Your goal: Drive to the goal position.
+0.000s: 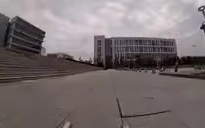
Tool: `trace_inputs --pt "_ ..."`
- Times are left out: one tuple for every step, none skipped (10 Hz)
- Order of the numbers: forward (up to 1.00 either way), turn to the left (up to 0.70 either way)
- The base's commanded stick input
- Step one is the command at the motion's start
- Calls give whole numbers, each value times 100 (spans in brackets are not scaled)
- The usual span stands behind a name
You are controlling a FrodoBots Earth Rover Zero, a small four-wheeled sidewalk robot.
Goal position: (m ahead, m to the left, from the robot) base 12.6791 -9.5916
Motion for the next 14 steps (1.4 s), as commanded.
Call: trace_inputs --pt "70 0" --pt "70 0" --pt "70 0" --pt "70 0" --pt "70 0" --pt "70 0" --pt "70 0" --pt "70 0" --pt "70 -5" --pt "70 -25" --pt "70 -33" --pt "70 -31" --pt "70 -6" --pt "70 0"
